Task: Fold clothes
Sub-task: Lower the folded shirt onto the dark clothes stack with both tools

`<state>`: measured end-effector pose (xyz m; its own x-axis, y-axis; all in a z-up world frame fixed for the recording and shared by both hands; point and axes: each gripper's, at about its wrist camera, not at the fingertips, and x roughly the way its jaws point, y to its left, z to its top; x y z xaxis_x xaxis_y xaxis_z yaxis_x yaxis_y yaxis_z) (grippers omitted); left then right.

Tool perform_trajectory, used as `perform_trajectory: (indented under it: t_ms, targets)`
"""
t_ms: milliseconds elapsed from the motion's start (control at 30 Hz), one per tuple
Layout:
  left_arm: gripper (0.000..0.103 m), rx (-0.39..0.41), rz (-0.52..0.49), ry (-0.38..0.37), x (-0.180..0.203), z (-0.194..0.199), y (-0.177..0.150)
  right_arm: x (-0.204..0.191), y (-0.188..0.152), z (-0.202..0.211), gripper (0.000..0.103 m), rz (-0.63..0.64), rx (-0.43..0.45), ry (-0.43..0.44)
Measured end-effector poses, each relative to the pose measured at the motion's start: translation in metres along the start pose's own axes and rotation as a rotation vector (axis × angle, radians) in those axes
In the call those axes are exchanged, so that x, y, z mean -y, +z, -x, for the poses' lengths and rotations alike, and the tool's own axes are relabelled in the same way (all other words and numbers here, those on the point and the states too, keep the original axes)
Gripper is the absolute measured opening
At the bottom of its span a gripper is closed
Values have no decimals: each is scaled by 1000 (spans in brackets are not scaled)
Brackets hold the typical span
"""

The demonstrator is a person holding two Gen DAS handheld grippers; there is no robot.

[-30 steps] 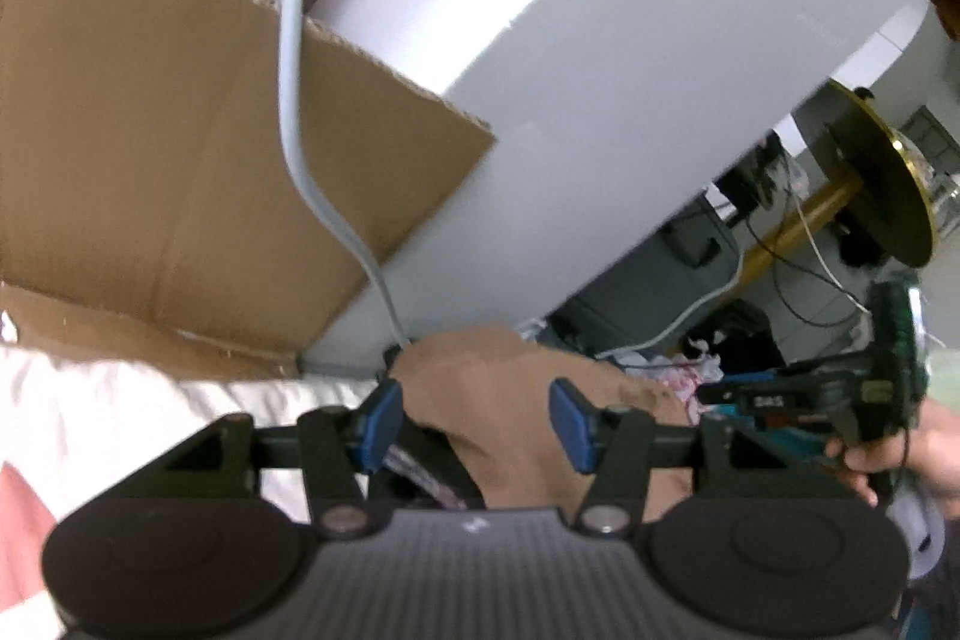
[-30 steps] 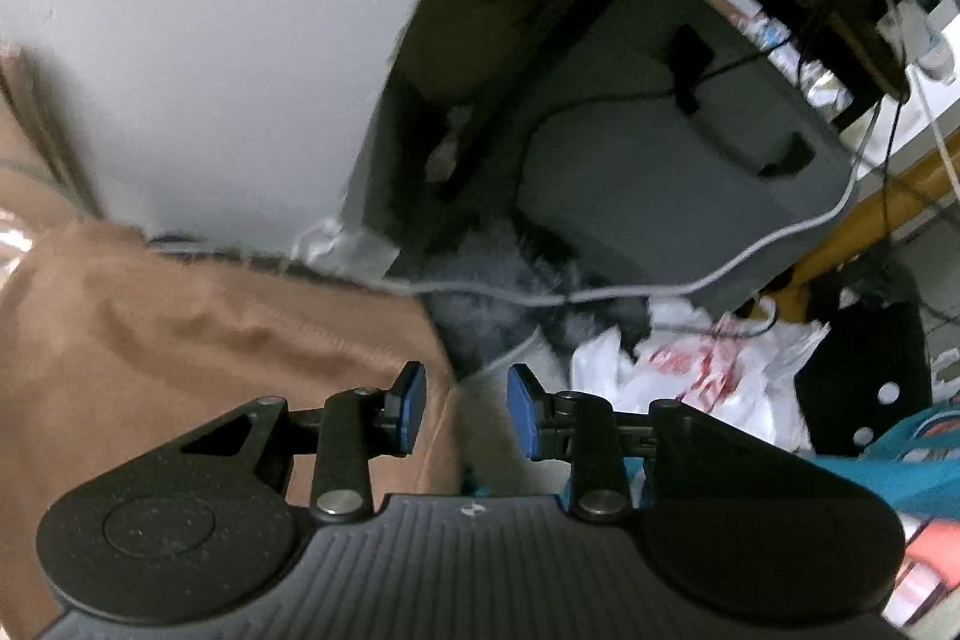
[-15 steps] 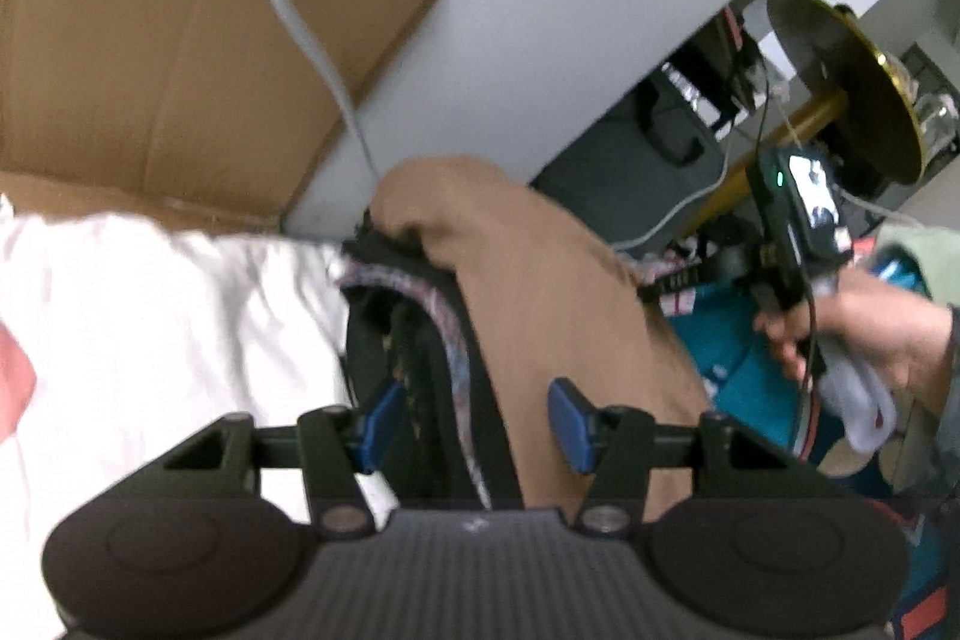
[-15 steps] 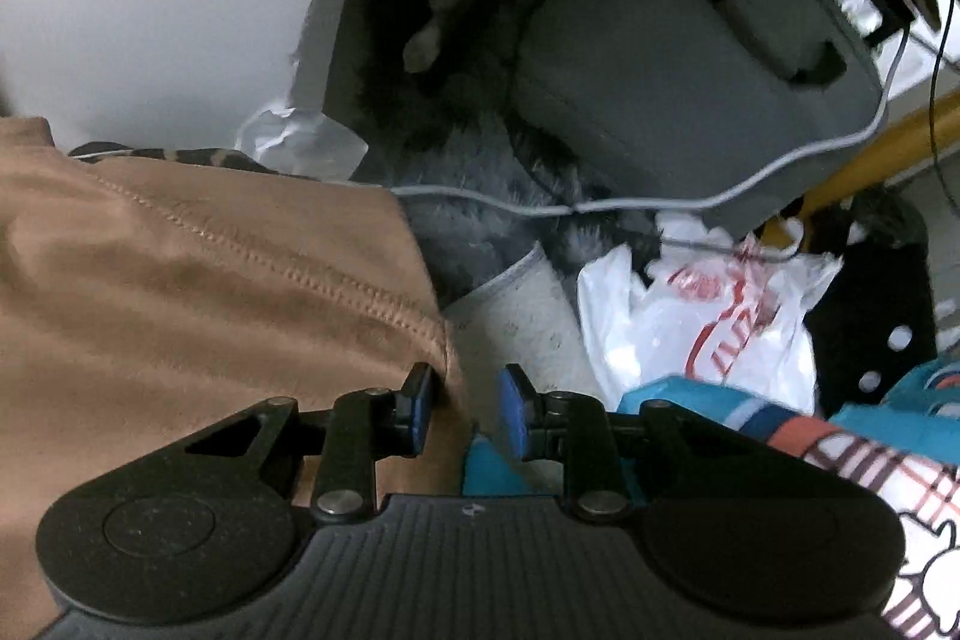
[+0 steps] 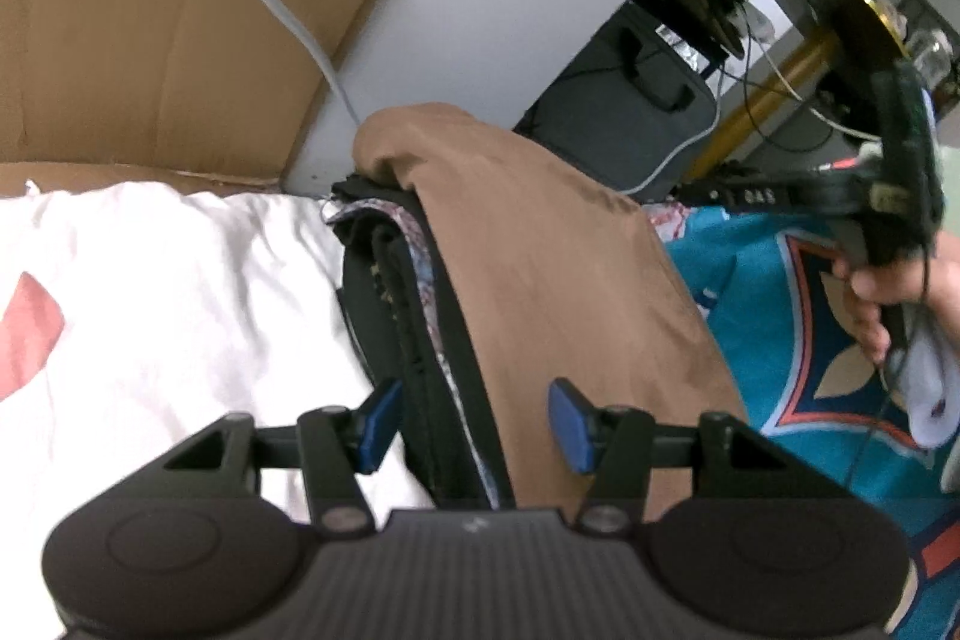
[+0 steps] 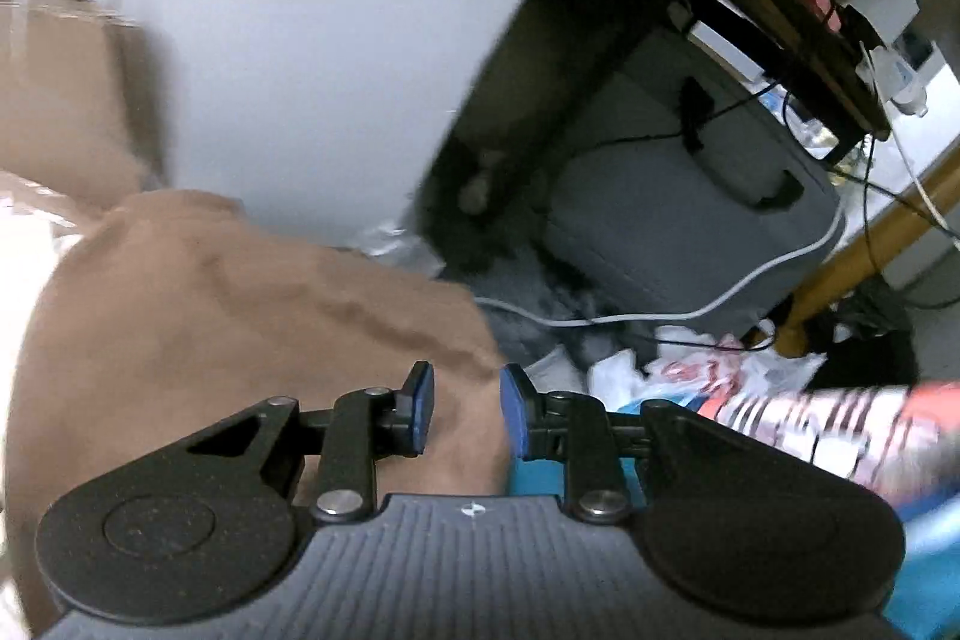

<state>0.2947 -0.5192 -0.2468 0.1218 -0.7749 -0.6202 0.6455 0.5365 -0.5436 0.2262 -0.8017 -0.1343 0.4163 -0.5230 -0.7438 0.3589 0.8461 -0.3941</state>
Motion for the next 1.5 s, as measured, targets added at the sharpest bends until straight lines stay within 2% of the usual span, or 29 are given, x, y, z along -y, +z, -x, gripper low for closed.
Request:
perform_trajectory:
  t_ms: [67,200,500,567,800,1000,1200,1367,1500]
  targets:
    - [57,2,-8,8,3,6,-2,-2,-15,11,22,-19,29,17]
    - [48,9,-22,-2,7,12,-6,-5,-48,23,18,-28,93,24]
    - [47,-14,-65,4,16,-2,-19,0,-107,17,14,-65,187,-8]
    - [47,-22,-72,5,17,-7,-21,-3,-116,10,9,-59,185,-7]
    - [47,-38,-87,-8,16,-18,-28,-8,-142,-17,8,-49,129,-53]
    - [47,-76,-118,-34,19,-24,-41,-8,-161,-22,7,-28,123,-75]
    - [47,-129,-145,-67,23,-29,-64,-12,-181,-15,7,-5,129,-115]
    - [47,-159,-128,-93,26,-28,-76,-12,-197,1,7,-39,119,-118]
    - [37,-190,-124,-93,27,-24,-83,-4,-211,15,7,-92,95,-99]
